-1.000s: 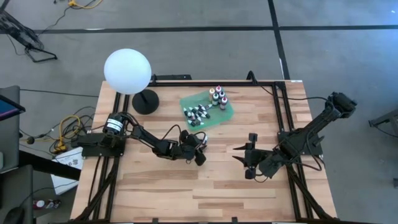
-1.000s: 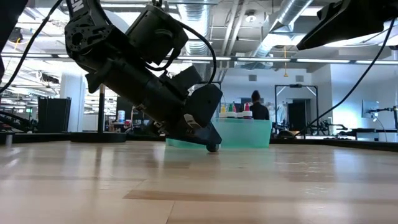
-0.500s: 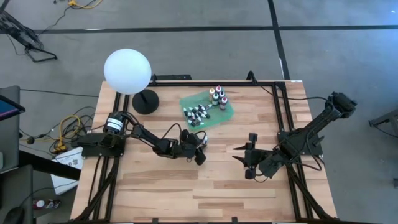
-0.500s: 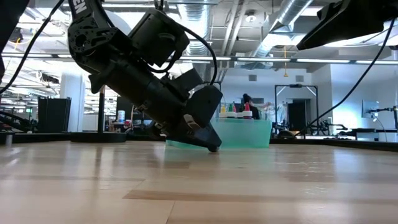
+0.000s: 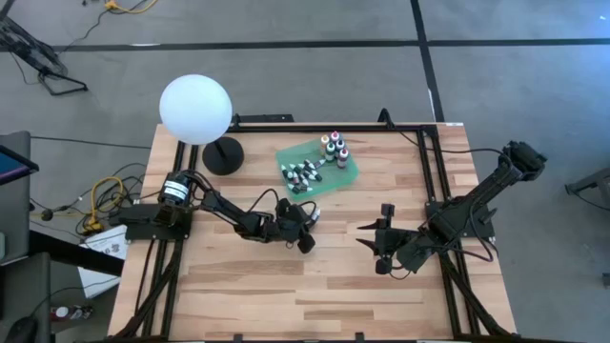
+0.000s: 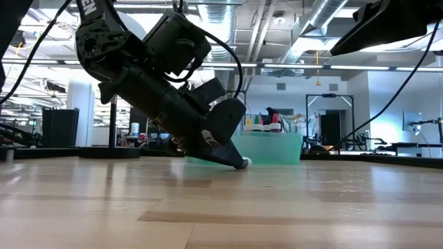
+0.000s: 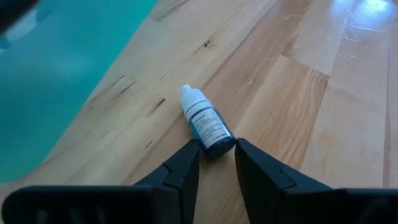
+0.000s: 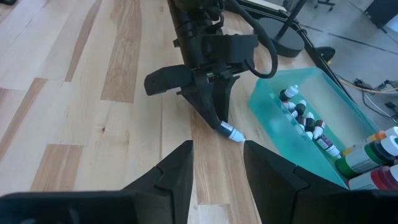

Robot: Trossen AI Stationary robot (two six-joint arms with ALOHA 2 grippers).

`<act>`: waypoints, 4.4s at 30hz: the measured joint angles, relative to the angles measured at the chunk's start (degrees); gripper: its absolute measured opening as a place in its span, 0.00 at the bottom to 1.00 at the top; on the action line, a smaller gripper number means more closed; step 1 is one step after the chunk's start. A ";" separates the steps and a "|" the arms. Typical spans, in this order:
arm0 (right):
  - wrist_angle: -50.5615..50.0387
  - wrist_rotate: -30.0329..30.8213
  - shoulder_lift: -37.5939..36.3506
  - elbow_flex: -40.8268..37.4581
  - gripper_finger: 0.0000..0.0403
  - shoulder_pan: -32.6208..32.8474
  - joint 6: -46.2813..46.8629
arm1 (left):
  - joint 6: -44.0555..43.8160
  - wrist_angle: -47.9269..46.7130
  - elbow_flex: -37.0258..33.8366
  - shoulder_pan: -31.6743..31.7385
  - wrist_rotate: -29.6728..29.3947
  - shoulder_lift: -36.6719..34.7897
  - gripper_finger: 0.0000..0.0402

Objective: Pick & Place food coloring
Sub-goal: Put the blue food coloring bottle into the green bin

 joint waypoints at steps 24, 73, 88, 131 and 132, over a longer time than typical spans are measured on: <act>0.00 -0.04 0.00 0.02 0.33 0.00 0.03 | -4.03 2.62 0.02 1.95 0.93 0.00 0.60; -1.78 -0.26 0.61 -0.04 0.33 0.00 1.97 | 0.48 -6.49 7.96 -3.87 0.53 7.76 0.20; -3.63 -0.24 0.61 -0.09 0.33 0.00 3.38 | 5.62 -15.33 7.96 -7.28 5.55 3.58 0.20; -3.02 -0.11 0.60 -0.09 0.33 -2.75 3.41 | 36.89 -32.85 7.74 13.97 1.62 -23.65 0.20; -3.02 -0.13 0.59 -0.09 0.33 -2.75 3.41 | 36.89 -32.15 7.74 15.17 2.81 -23.65 0.20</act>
